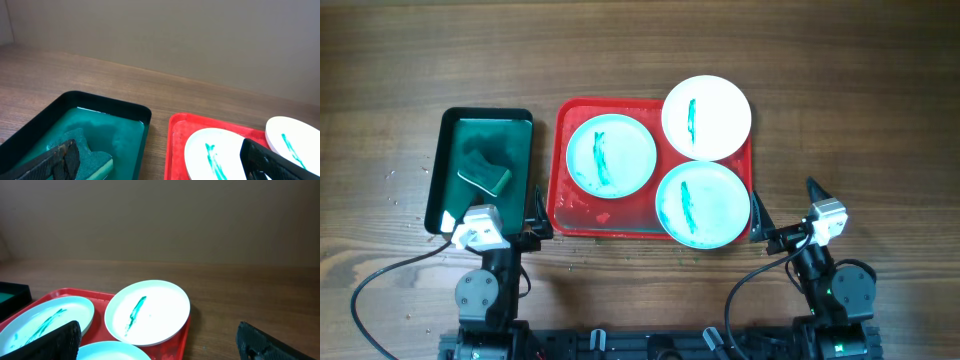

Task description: Clean dirty plates on tray and stack at the side

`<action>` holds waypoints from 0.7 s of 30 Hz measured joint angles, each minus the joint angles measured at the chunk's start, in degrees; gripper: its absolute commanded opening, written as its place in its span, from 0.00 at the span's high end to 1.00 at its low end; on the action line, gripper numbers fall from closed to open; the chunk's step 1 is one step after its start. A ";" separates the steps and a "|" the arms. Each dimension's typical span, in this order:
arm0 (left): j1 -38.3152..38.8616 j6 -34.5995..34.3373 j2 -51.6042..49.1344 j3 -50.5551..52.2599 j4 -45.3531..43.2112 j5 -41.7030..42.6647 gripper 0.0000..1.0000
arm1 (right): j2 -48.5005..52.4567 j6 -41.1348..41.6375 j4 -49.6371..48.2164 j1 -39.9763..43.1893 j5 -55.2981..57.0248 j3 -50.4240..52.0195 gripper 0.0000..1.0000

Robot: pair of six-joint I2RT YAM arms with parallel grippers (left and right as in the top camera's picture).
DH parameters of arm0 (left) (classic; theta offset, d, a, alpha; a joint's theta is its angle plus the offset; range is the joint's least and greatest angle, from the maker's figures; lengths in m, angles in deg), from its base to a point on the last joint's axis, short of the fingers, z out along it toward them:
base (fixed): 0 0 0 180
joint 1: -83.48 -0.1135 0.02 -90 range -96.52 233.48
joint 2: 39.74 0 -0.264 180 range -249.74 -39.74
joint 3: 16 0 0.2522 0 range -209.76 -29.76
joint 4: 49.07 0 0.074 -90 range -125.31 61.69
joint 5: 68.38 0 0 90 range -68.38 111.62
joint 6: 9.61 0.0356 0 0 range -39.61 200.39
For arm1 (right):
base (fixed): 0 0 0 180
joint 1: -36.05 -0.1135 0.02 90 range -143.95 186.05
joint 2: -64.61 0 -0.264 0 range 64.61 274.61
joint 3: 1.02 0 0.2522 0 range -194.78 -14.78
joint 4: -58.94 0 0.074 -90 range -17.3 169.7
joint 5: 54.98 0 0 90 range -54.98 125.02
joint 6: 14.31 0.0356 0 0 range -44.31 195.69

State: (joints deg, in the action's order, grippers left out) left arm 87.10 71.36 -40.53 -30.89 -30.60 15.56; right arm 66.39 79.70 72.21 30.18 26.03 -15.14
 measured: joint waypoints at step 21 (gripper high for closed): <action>-5.09 0.20 -0.11 0.00 0.00 0.20 0.00 | 0.15 0.00 0.00 0.00 0.00 0.00 0.00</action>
State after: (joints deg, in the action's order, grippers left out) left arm 82.01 71.55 -40.64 -30.89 -30.60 15.75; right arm 66.54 79.70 72.21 30.18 26.03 -15.14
